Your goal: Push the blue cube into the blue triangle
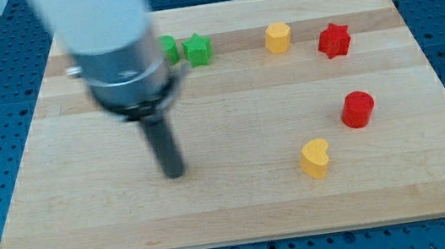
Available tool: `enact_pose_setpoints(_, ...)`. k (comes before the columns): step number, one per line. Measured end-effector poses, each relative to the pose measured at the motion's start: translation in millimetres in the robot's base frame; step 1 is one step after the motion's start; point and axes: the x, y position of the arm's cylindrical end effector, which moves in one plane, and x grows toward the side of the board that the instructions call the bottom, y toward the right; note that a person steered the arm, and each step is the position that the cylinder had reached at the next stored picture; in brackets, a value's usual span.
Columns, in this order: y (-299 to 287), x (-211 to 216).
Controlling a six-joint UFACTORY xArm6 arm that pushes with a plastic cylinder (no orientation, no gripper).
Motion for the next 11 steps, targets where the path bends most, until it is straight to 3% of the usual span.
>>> enact_pose_setpoints(1,-2,-8)
enact_pose_setpoints(3,-84,-133)
enact_pose_setpoints(4,-118,-173)
enact_pose_setpoints(5,-118,-172)
enact_pose_setpoints(6,-90,-142)
enact_pose_setpoints(7,-104,-88)
enact_pose_setpoints(8,-132,-149)
enact_pose_setpoints(10,-125,-187)
enact_pose_setpoints(11,-126,-169)
